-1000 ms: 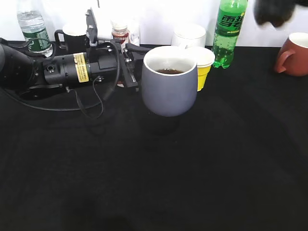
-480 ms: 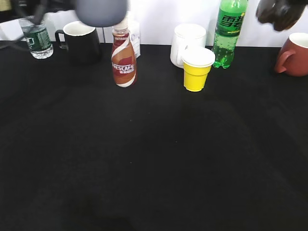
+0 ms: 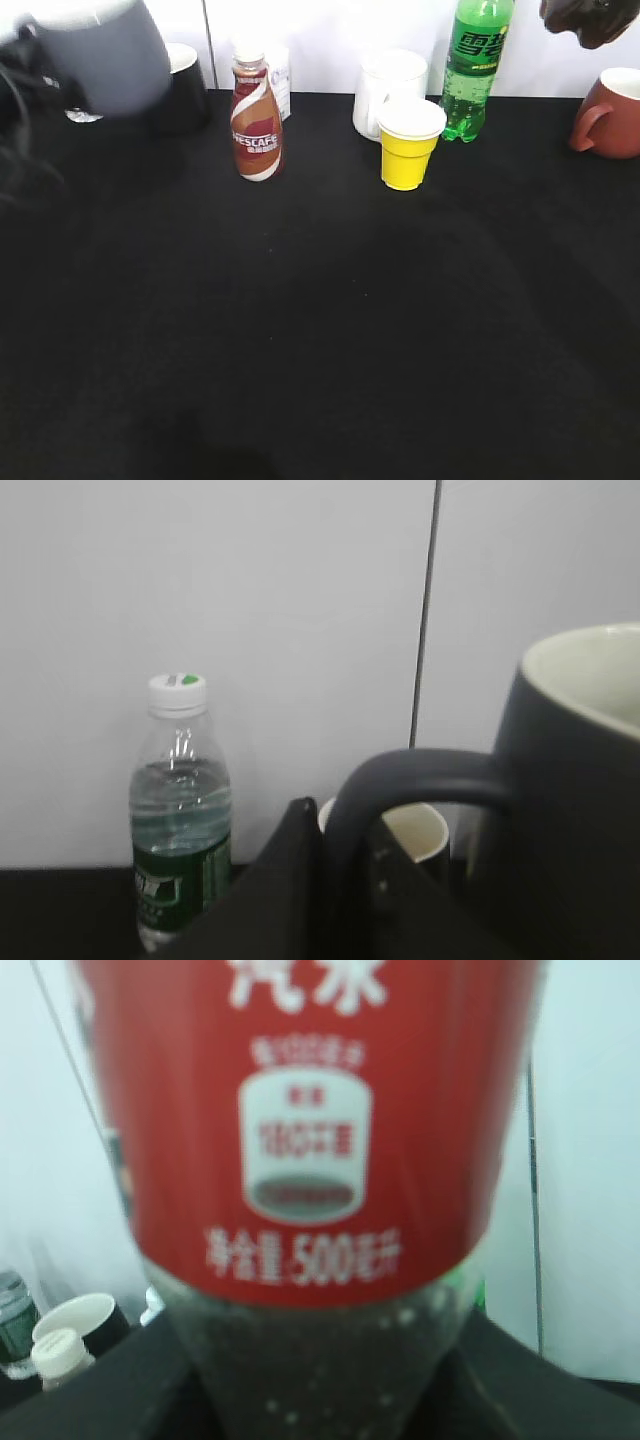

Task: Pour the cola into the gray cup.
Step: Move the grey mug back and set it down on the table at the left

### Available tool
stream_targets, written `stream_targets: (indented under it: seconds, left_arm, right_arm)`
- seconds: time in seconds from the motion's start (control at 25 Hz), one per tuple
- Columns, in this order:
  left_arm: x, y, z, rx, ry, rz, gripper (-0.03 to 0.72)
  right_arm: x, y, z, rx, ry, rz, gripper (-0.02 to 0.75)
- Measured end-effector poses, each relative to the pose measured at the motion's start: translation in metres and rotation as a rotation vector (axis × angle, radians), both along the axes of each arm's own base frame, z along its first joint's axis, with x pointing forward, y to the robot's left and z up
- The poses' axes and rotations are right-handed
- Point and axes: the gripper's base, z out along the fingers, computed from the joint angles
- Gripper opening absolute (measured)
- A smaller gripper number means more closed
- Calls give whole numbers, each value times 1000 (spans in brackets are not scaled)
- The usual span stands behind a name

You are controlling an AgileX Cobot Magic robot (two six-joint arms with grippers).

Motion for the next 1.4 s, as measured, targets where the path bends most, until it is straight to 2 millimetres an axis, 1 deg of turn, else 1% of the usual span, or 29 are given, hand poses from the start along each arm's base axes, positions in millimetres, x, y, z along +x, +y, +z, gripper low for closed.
stream_targets:
  seconds: [0.08, 0.12, 0.16, 0.2, 0.28, 0.32, 0.56, 0.68, 1.0, 1.04, 1.08, 1.2, 1.32, 1.4]
  left_arm:
    - [10, -2, -36, 21, 95, 4, 52]
    - [17, -3, -45, 33, 121, 1, 52]
    - [24, -5, -48, 37, 117, -6, 52]
    - [34, -8, -46, 36, 90, -12, 52]
    - [50, -11, -48, 33, 61, -14, 52]
    - [54, -12, -53, 34, 67, -14, 52]
    - [60, -5, -89, 50, 160, 6, 52]
    - [61, -6, -105, 55, 190, 5, 52]
    - [62, -6, -107, 50, 176, 0, 59]
    - [62, -6, -107, 47, 170, -2, 77]
    - [62, -7, -106, 40, 161, -5, 110]
    - [62, -7, -104, 31, 147, -6, 225]
    - [62, -7, -104, 30, 144, -7, 249]
    - [54, -6, -110, 36, 173, -9, 249]
  right_arm:
    - [-1, 1, -1, -28, -6, 13, 342]
    - [-1, 2, -2, -34, -5, 16, 342]
    - [-2, 1, -4, -37, 1, 17, 342]
    - [-3, 1, -8, -39, 11, 17, 344]
    - [-6, 1, -17, -44, 32, 21, 344]
    - [-7, 1, -20, -44, 36, 23, 344]
    - [-7, 1, -18, -36, 12, 30, 342]
    - [-7, 1, -18, -35, 9, 31, 342]
    - [-7, 1, -18, -35, 9, 31, 343]
    - [-7, 1, -18, -35, 9, 31, 343]
    - [-7, 1, -18, -35, 9, 31, 343]
    - [-7, 1, -18, -35, 9, 31, 344]
    - [-7, 1, -18, -35, 9, 31, 344]
    - [-7, 1, -18, -35, 9, 31, 344]
